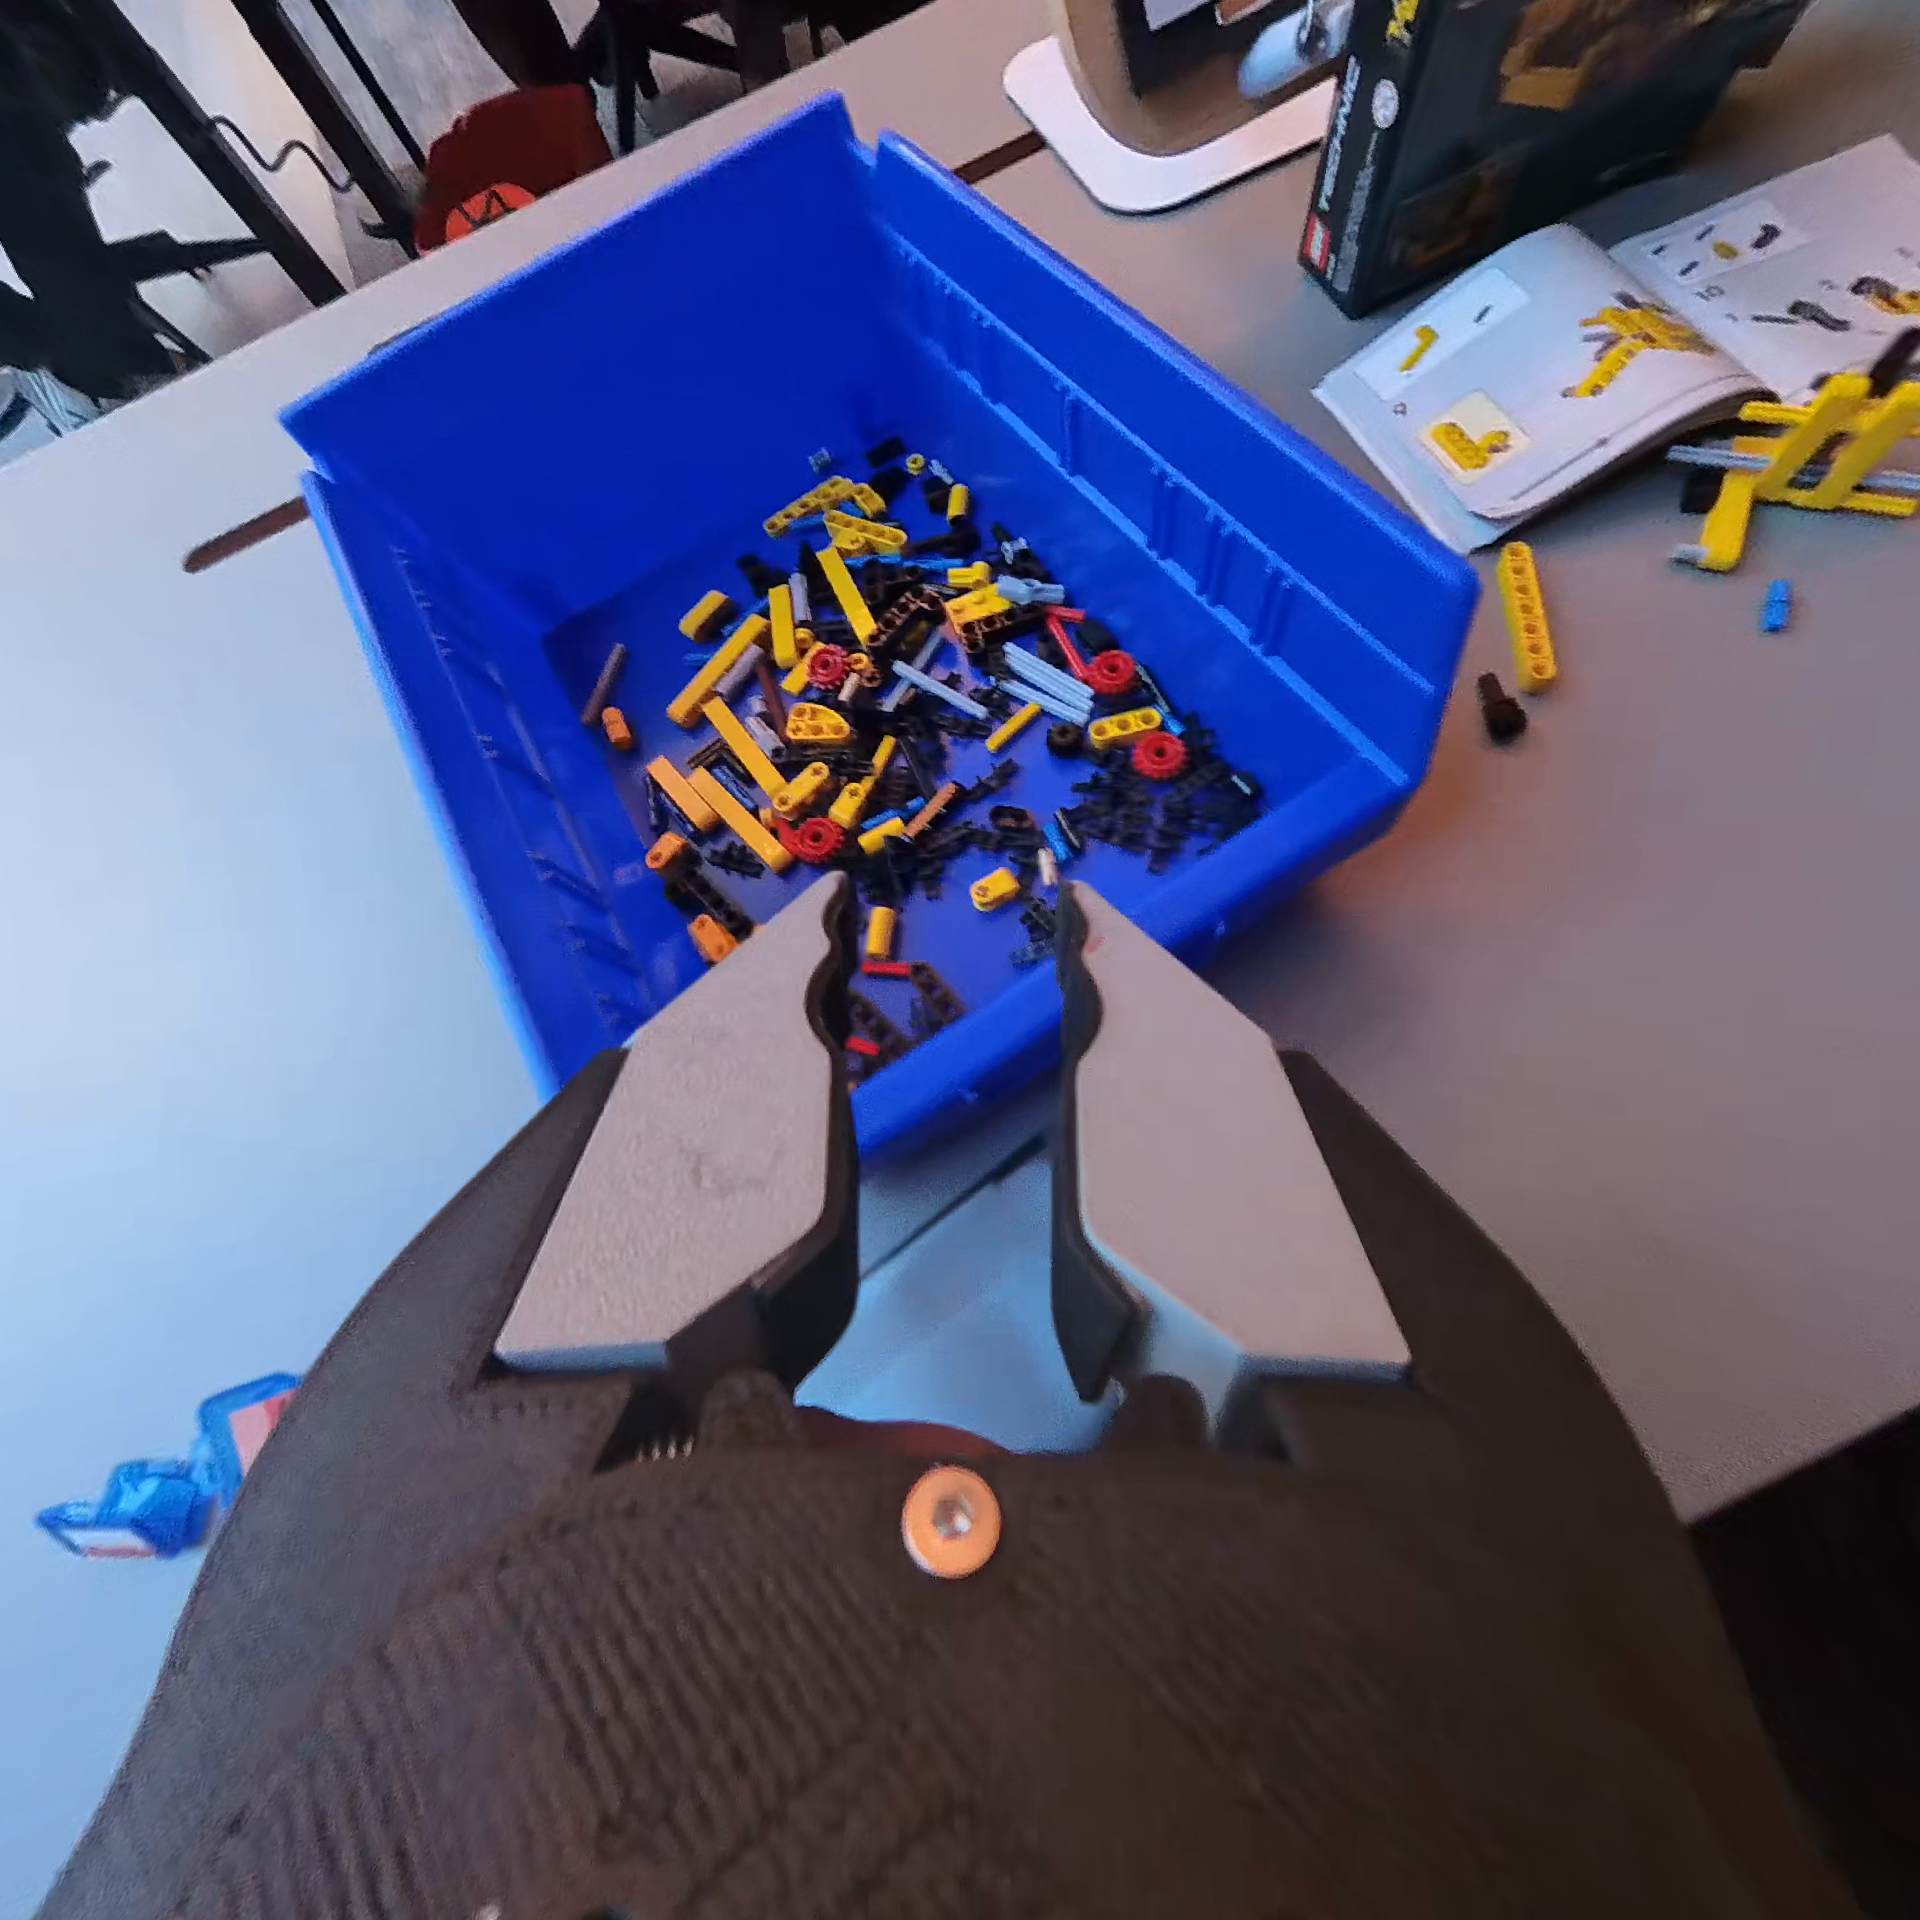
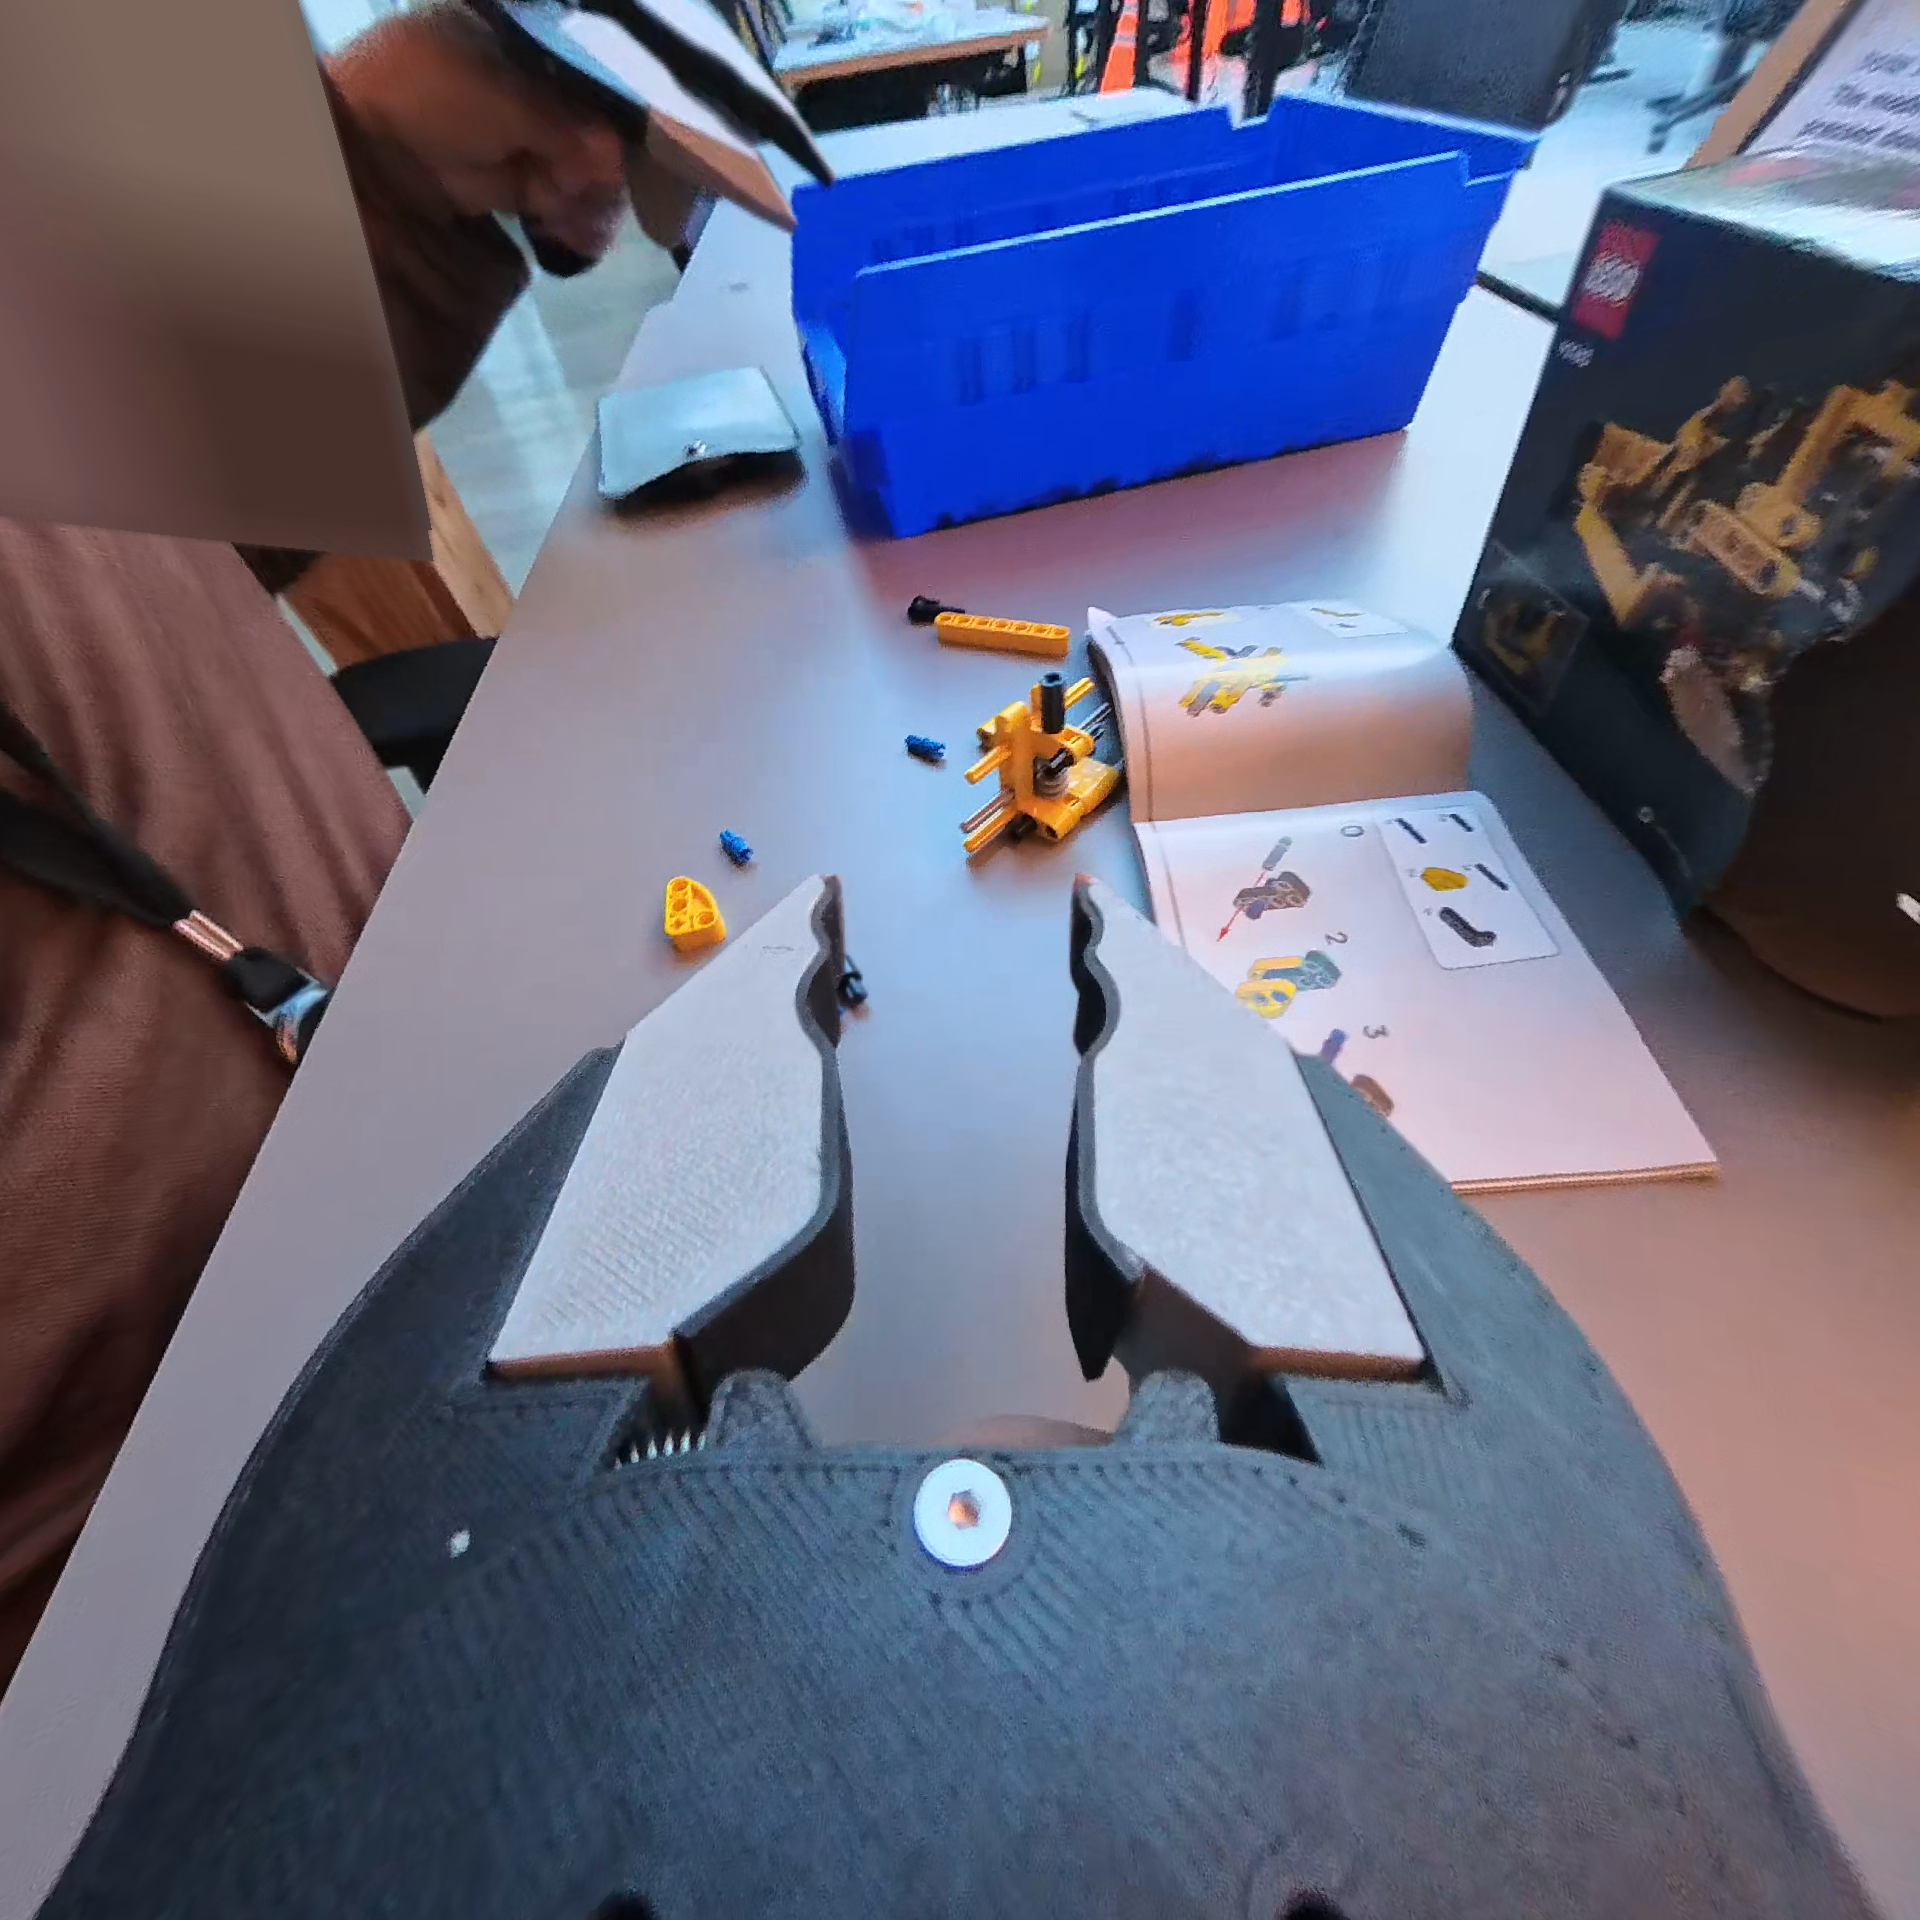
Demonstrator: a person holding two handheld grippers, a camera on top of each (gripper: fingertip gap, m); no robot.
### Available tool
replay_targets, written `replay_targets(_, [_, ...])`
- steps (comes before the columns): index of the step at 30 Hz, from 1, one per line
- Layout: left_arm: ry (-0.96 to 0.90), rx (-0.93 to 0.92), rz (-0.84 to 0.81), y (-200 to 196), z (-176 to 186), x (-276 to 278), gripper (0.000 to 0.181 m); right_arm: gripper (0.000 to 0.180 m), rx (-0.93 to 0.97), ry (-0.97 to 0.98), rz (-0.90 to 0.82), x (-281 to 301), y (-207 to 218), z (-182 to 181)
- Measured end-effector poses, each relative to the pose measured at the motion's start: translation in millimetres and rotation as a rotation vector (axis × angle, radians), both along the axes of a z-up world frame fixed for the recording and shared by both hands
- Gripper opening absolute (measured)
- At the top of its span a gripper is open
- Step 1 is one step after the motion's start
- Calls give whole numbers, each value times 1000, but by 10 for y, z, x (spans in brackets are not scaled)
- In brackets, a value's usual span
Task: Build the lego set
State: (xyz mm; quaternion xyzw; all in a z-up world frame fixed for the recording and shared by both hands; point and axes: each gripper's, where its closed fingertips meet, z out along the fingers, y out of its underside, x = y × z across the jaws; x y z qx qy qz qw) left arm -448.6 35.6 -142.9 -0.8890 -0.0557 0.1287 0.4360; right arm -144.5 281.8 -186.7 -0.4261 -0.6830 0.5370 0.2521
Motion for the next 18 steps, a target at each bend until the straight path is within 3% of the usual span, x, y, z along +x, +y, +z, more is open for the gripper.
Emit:
replay_targets(5, [27,10,43,77,-3,-303,31,40,-49,51,-60,-16,127,97])
replay_targets(11, [-23,85,86,204,13,-489,0,40,-49,88,-172,-84,331,142])
replay_targets(16, [54,5,-16,533,81,-462,0,40,-48,71,-178,-103,341,119])
replay_targets(18, [37,-96,-130,750,-8,-364,10,40,-39,69,-176,-104,332,112])
